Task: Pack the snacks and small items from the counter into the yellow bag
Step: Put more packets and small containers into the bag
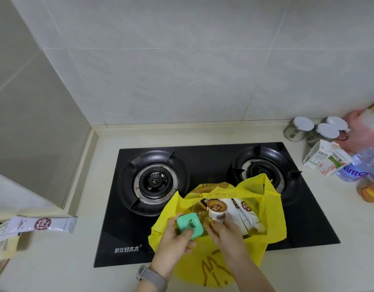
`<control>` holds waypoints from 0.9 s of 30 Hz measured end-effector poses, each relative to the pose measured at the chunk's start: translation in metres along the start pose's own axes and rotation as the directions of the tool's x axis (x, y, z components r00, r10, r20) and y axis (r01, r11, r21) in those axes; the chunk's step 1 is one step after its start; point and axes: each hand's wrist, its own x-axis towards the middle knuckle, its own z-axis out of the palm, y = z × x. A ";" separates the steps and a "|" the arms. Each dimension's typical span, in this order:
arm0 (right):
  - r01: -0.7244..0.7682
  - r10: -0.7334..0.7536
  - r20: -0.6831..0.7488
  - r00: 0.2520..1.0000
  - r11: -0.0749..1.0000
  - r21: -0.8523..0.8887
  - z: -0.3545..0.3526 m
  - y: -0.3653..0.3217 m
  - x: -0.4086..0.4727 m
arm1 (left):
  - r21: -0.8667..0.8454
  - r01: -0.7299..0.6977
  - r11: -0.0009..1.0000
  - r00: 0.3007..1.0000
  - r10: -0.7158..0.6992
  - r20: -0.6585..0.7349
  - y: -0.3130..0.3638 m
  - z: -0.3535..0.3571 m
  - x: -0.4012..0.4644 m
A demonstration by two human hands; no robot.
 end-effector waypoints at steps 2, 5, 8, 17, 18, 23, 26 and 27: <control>-0.017 0.019 0.037 0.999 0.999 -0.034 -0.004 -0.006 -0.011 | -0.002 -0.028 1.000 1.000 0.028 0.005 0.004 0.002 0.001; -0.012 0.039 0.144 0.989 0.983 -0.183 -0.008 -0.015 -0.026 | 0.020 -0.086 0.996 0.995 0.084 0.061 0.009 0.010 0.000; 0.017 0.041 0.215 0.976 0.966 -0.258 -0.006 -0.022 -0.036 | 0.015 -0.128 0.992 0.982 0.125 0.145 0.010 0.020 -0.003; 0.093 -0.103 -0.004 0.995 0.913 -0.397 -0.039 -0.038 -0.022 | 0.033 -0.109 0.993 0.991 0.107 0.076 0.006 0.023 0.002; 0.102 -0.137 -0.050 0.989 0.895 -0.434 -0.046 -0.038 -0.017 | 0.040 -0.097 0.995 0.993 0.094 0.068 0.005 0.023 0.003; 0.067 -0.148 -0.093 0.985 0.807 -0.586 -0.066 -0.033 0.004 | 0.060 -0.067 0.996 0.997 0.066 0.027 -0.001 0.023 0.006; 0.050 -0.130 -0.086 0.988 0.788 -0.613 -0.064 -0.027 0.008 | 0.028 -0.053 0.998 0.999 0.053 -0.012 -0.001 0.020 0.008; 0.056 -0.134 -0.080 0.988 0.781 -0.623 -0.064 -0.025 0.008 | 0.025 -0.053 0.998 0.998 0.054 -0.023 0.000 0.019 0.009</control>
